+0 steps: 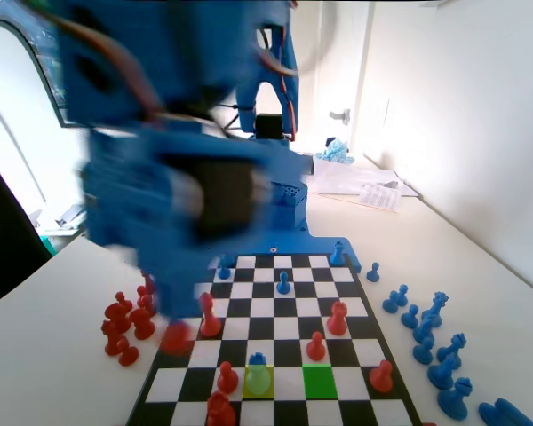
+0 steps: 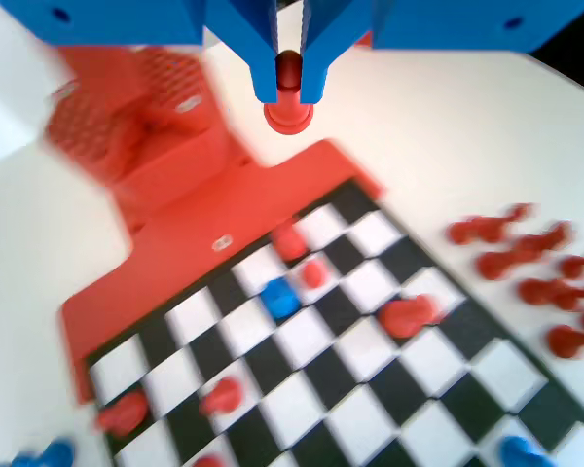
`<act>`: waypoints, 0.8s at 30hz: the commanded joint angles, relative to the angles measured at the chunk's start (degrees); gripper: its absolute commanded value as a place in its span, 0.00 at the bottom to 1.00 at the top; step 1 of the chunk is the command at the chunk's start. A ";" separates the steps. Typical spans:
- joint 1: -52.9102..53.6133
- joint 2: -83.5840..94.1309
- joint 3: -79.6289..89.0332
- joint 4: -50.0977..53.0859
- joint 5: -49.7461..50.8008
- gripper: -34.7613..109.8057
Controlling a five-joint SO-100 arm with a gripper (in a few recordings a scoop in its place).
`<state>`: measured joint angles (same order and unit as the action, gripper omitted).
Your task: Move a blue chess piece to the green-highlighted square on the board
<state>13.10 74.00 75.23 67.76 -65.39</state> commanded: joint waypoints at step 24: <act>28.12 20.30 27.69 -5.10 -7.56 0.25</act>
<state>38.32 88.77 101.69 64.07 -71.37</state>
